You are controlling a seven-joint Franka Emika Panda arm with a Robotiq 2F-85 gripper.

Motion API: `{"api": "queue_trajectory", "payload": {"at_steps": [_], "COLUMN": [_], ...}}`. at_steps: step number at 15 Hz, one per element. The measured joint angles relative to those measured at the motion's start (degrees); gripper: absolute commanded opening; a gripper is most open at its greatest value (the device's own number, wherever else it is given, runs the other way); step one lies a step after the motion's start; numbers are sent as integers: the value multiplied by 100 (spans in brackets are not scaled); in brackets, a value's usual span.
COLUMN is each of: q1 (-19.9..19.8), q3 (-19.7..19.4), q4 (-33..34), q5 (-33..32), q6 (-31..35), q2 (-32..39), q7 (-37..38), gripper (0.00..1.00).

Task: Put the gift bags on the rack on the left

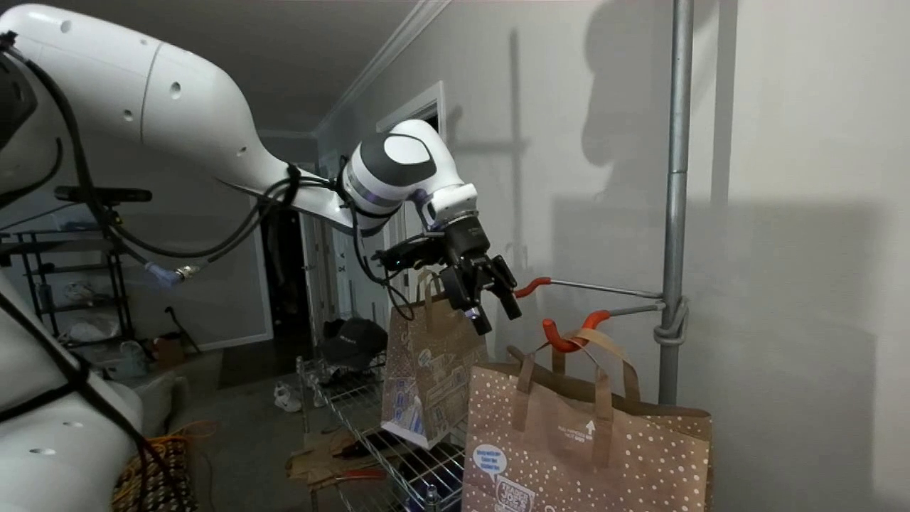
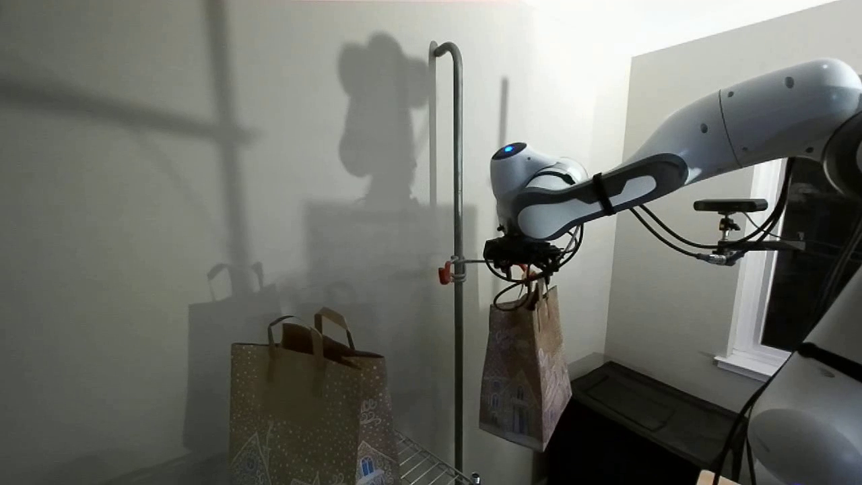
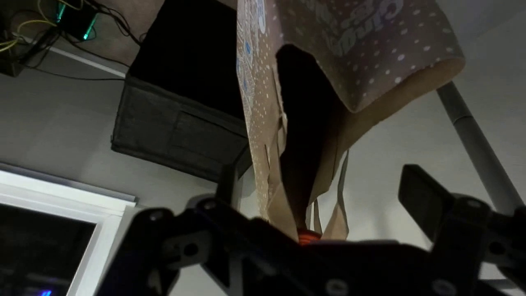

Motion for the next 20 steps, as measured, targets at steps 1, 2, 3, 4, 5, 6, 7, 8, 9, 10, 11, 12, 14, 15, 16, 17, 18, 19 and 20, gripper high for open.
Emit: {"api": "queue_trajectory", "payload": {"at_steps": [1, 2, 3, 4, 5, 6, 7, 8, 9, 10, 11, 12, 14, 15, 16, 17, 18, 19, 20], "q1": [66, 120, 153, 177, 183, 184, 185, 186, 187, 189, 191, 196, 242, 267, 282, 303, 329, 340, 344], "q3": [7, 7, 4, -5, -14, -34, -71, -128, -192, -257, -313, -359, -452, -490, -515, -542, -572, -587, -601], "q4": [1, 4, 7, 14, 30, 55, 83, 115, 152, 197, 244, 293, 353, 366, 378, 386, 392, 396, 399], "q5": [-13, -20, -35, -74, -134, -214, -268, -317, -355, -402, -453, -509, -625, -673, -708, -759, -812, -876, -934], "q6": [-88, -136, -147, -147, -148, -148, -147, -147, -147, -147, -151, -176, -218, -222, -231, -257, -295, -340, -392], "q2": [28, 75, 138, 216, 312, 418, 531, 652, 761, 862, 945, 1008, 1072, 1082, 1087, 1090, 1095, 1099, 1103], "q7": [76, 143, 198, 253, 321, 377, 416, 447, 503, 547, 589, 631, 766, 843, 931, 1031, 1137, 1243, 1330], "gripper": [100, 100, 100, 100, 100, 100, 100, 100, 100, 100, 100, 100, 100, 100, 100, 100, 100, 100, 100]}}
